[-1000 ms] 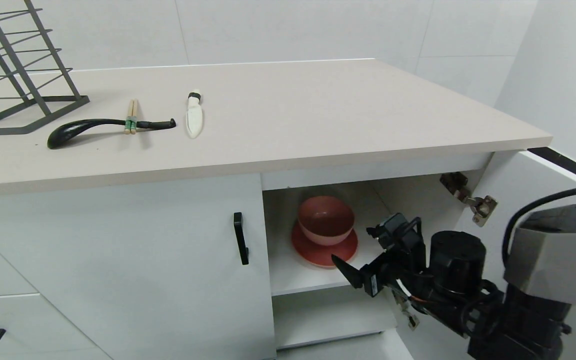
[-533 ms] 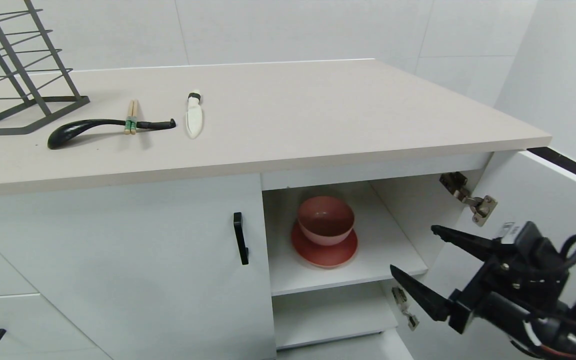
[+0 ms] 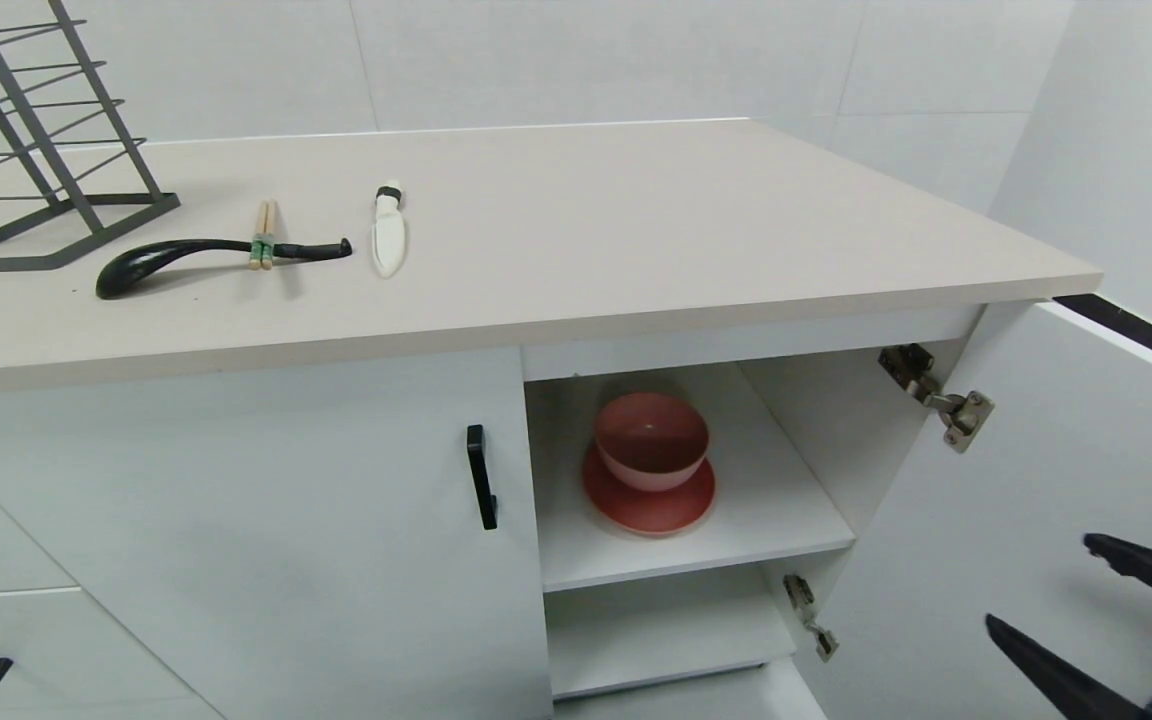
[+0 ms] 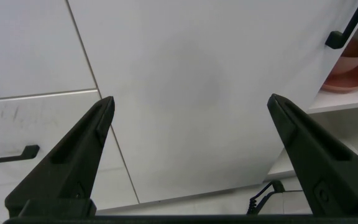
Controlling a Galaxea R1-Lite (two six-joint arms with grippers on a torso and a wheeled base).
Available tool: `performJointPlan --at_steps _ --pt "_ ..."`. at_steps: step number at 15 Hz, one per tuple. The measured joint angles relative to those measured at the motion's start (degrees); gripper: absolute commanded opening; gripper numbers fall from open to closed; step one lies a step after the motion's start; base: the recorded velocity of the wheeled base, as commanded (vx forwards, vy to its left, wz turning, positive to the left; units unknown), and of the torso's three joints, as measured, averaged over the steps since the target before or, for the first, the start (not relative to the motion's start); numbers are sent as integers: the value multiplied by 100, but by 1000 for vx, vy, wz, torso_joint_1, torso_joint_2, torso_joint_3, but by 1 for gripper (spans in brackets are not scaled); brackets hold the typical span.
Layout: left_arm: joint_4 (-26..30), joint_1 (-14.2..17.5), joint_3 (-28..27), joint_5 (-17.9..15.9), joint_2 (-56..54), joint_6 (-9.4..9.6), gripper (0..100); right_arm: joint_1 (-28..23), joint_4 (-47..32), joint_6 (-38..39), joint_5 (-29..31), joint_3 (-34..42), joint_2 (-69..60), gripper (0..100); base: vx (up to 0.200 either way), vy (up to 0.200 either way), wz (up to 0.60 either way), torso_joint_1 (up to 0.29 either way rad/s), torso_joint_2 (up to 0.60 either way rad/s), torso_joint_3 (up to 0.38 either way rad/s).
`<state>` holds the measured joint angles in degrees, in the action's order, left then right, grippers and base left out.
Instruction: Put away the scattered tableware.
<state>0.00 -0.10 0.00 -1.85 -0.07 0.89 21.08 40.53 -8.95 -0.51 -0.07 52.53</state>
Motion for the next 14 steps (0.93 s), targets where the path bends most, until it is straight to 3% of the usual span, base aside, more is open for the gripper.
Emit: performJointPlan --at_steps 4,6,9,14 --pt "0 0 0 0 0 -5 100 -1180 -2508 -82 -364 -4 -2888 100 0 0 0 0 0 0" --pt "0 0 0 13 0 -43 100 -1701 -3895 -101 -681 -74 -4072 100 -200 0 0 2 0 7" --pt "0 -1 0 30 0 -102 100 -2053 -4124 -88 -851 -155 -4923 100 -200 0 0 2 5 2" --pt "0 0 0 22 0 -84 100 -2108 -4116 -148 -468 -152 -5243 100 -200 0 0 1 1 2"
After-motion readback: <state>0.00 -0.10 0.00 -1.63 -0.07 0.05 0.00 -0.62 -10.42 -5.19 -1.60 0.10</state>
